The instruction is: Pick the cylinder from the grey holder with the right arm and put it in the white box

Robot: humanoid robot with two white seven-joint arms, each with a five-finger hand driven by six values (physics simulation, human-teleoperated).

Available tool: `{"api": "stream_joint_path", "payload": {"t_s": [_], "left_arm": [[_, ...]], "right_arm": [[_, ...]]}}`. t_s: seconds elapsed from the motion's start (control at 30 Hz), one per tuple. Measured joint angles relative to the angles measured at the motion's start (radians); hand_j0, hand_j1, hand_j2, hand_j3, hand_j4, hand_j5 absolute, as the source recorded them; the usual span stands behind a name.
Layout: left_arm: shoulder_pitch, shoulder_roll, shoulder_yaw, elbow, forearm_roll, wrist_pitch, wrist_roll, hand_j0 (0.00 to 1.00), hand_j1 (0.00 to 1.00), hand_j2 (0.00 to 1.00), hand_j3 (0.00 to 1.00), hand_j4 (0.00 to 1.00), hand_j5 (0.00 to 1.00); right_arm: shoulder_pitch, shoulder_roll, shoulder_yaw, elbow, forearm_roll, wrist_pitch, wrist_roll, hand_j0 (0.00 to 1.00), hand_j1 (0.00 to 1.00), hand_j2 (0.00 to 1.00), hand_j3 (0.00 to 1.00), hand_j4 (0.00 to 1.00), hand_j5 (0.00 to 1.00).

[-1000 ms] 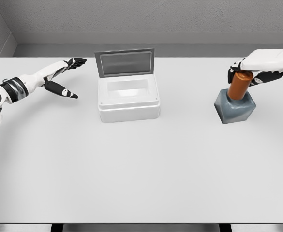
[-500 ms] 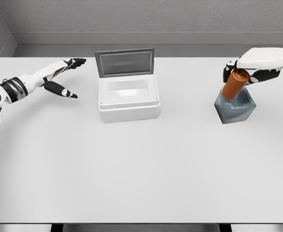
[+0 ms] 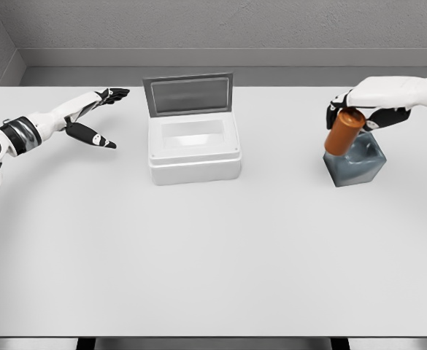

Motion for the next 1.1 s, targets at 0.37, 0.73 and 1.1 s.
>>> {"api": "stream_joint_path", "payload": {"t_s": [0.37,0.73,1.1], "left_arm": [[0.000,0.000,-0.001,0.000,0.000,0.000,0.000,1.00,1.00,1.00,1.00,1.00,1.00],[0.000,0.000,-0.001,0.000,0.000,0.000,0.000,1.00,1.00,1.00,1.00,1.00,1.00],[0.000,0.002,0.000,0.000,0.000,0.000,0.000,1.00,1.00,1.00,1.00,1.00,1.00]], "right_arm": [[-0.012,0.032,0.006,0.001,-0.041,0.000,-0.001,0.38,0.38,0.38,0.38,0.38,0.38],[-0.011,0.060,0.008,0.007,-0.071,0.000,-0.001,0.38,0.38,0.38,0.38,0.38,0.38],[-0.011,0.086,0.014,0.010,-0.104,0.000,-0.001,0.38,0.38,0.38,0.38,0.38,0.38]]}}
